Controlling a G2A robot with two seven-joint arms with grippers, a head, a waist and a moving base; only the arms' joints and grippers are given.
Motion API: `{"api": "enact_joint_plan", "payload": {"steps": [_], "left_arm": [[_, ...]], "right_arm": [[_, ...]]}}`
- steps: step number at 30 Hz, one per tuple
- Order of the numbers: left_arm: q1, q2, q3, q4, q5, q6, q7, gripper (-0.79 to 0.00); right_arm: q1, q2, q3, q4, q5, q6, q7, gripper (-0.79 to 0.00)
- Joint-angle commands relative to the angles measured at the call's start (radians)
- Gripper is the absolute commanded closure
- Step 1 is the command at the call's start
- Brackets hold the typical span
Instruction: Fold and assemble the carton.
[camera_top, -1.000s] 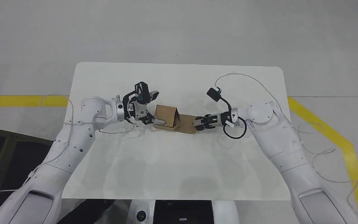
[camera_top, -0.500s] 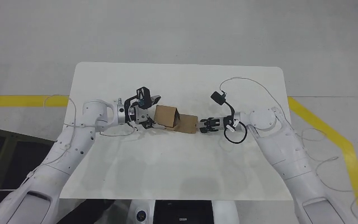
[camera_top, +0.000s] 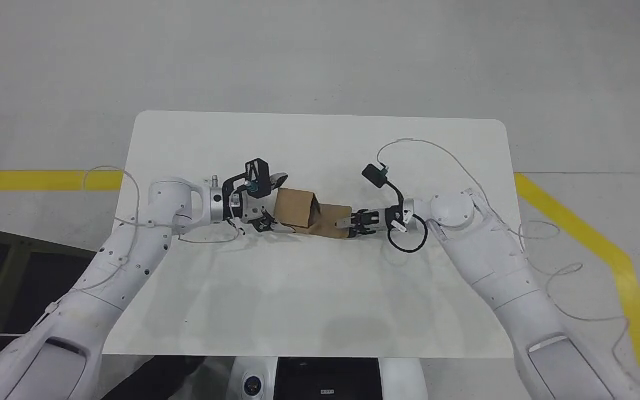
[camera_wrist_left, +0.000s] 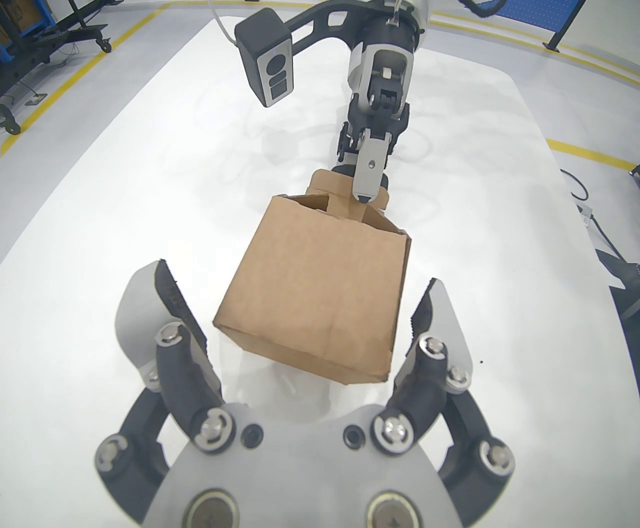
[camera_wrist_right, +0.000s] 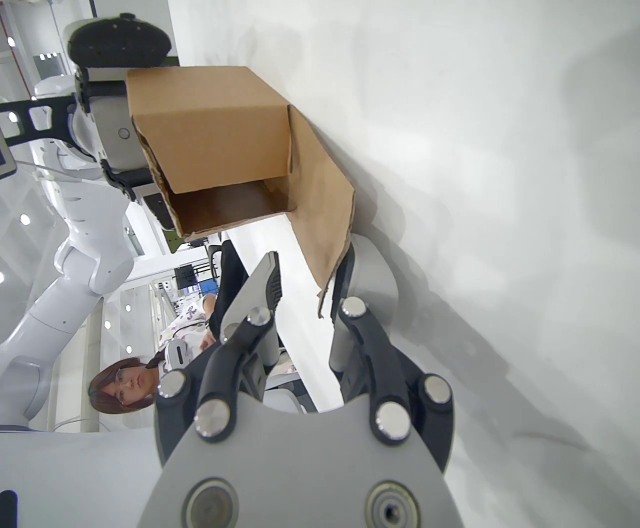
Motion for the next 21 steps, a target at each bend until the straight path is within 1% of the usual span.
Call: {"api": "enact_joint_plan", "payload": {"steps": [1,10,16,19,21], "left_arm": [[-0.002,0.0,0.002,0.002,0.002,0.0,0.003,-0.785],[-0.003,-0.001,0.001,0.005,0.011,0.0,0.01,-0.785],[-0.002,-0.002,-0.002,0.003,0.018,0.0,0.011,-0.785],[-0.001,-0.003,-0.005,0.002,0.02,0.0,0.01,-0.785],[0.0,-0.003,-0.005,0.001,0.022,0.0,0.01,-0.785]], "right_arm": [[0.011,-0.007,-0.011,0.017,0.022,-0.017,0.004,-0.209],[0.041,-0.024,-0.023,0.037,0.099,-0.094,0.016,-0.203],[0.055,-0.033,-0.034,0.04,0.133,-0.122,0.023,-0.209],[0.066,-0.04,-0.044,0.055,0.145,-0.135,0.019,-0.228],[0.072,-0.046,-0.05,0.066,0.162,-0.152,0.015,-0.259]]}}
